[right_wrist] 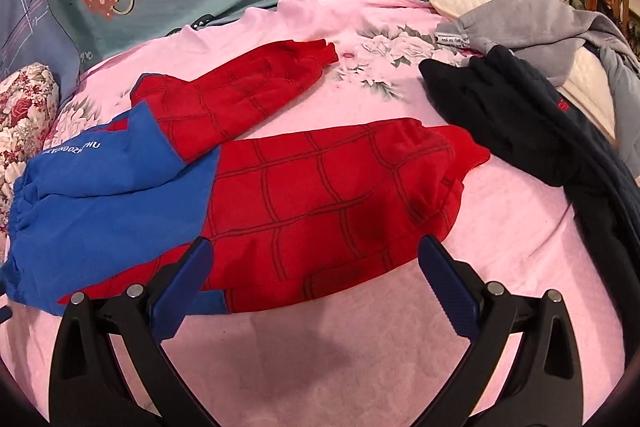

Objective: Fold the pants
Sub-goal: 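Grasp the blue waistband with the left tool while the right tool grasps a red leg cuff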

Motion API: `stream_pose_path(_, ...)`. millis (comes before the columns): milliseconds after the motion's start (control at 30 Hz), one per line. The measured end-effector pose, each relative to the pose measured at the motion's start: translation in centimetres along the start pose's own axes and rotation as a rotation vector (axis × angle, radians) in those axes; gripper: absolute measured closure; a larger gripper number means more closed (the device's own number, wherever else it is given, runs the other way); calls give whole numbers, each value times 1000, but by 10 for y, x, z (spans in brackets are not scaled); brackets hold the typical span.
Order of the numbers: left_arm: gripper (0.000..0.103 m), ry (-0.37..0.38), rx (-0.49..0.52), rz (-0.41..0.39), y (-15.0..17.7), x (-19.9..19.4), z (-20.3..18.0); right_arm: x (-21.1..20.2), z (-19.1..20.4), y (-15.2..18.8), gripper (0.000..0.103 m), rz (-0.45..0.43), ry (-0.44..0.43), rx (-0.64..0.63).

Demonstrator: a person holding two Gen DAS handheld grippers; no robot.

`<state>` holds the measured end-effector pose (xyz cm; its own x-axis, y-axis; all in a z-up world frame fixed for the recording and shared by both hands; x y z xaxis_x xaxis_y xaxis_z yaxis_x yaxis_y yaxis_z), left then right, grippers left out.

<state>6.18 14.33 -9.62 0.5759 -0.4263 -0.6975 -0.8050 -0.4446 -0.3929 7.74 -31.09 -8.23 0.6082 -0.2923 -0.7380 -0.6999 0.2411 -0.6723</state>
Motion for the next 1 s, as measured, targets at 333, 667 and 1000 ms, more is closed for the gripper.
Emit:
stream_pose_path(333, 95, -134, 7, -46, -37, 31, -9, -11, -34, -8, 1, -52, 83, -53)
stream_pose_path(667, 95, -19, -63, -27, -30, 41, -9, 73, -118, -32, 20, 184, 17, 160)
stream_pose_path(1000, 88, 91, -161, 16, -38, 43, 2, 88, -67, -59, 85, 157, -3, 53)
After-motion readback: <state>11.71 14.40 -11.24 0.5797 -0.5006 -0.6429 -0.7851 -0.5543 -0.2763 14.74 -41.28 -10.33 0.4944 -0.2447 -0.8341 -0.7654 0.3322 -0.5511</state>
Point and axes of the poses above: each gripper's, at about its wrist camera, not at the fingertips, and x roughly the way its jaws point, z to its left, y to its underside, the point moved 2 cm from there along x, roughly the way its jaws point, and after that the axes turned 12 degrees about y, right-handed, at the moved point
